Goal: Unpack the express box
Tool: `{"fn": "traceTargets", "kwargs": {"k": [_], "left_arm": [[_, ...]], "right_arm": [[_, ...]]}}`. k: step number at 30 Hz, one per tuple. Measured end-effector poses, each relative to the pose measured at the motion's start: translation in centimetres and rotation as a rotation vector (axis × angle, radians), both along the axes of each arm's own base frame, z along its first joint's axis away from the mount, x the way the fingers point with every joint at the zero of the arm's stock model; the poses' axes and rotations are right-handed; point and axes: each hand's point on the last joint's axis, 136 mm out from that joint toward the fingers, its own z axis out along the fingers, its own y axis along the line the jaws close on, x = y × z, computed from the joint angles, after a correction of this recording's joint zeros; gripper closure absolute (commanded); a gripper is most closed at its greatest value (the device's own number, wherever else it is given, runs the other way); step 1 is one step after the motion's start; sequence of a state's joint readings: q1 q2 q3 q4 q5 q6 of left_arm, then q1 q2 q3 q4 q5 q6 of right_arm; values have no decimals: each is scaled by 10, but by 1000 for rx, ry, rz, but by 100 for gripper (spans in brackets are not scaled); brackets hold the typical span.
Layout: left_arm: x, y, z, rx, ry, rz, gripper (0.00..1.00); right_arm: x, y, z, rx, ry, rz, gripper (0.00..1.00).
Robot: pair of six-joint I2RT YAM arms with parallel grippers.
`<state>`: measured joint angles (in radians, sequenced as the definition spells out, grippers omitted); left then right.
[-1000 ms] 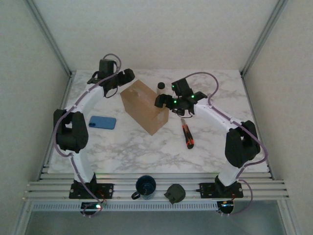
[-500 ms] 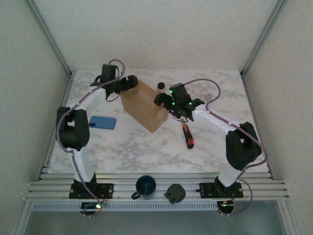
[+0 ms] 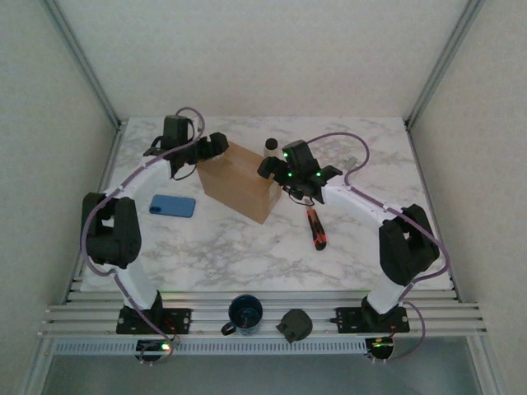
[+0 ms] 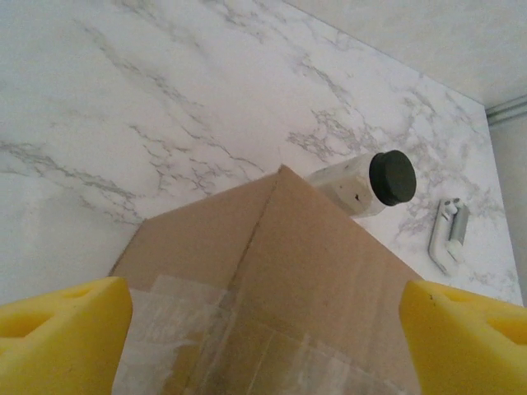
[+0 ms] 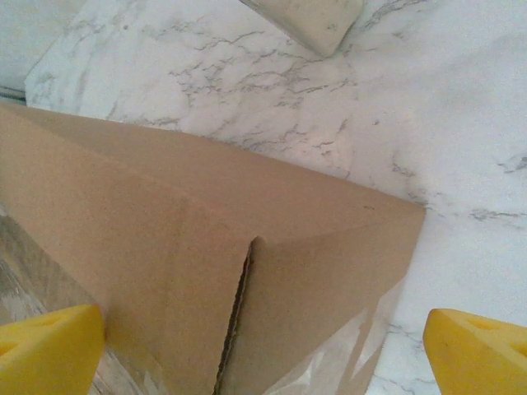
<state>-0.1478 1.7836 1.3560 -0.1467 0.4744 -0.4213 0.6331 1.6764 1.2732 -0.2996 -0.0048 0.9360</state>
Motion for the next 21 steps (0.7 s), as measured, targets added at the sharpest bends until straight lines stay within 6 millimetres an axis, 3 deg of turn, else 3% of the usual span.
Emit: {"fn": "traceTargets", "kwargs": {"k": [5,9,12,15,17,21], "left_arm": [[11,13,13,45,-35,68,14],[23,25,41,80,-98,135,11],[22,38,69,107,-146,193,8],[10,48,108,117,-206,238,6],[-3,53,139,107,-260,262,4],[-35,58,187,71,-342,292,4]], "right_arm": [[-10,-28,21,-137,-45,-1,1],[-31,-62,51,-256,-90,0,1],[-55,-89,58,-340,-71,32,1],[-81,-114,38,-415,8,84,1],[-99,-130,12,-468,99,122,1],[-124,-146,-31,-535,241,189,1]]}}
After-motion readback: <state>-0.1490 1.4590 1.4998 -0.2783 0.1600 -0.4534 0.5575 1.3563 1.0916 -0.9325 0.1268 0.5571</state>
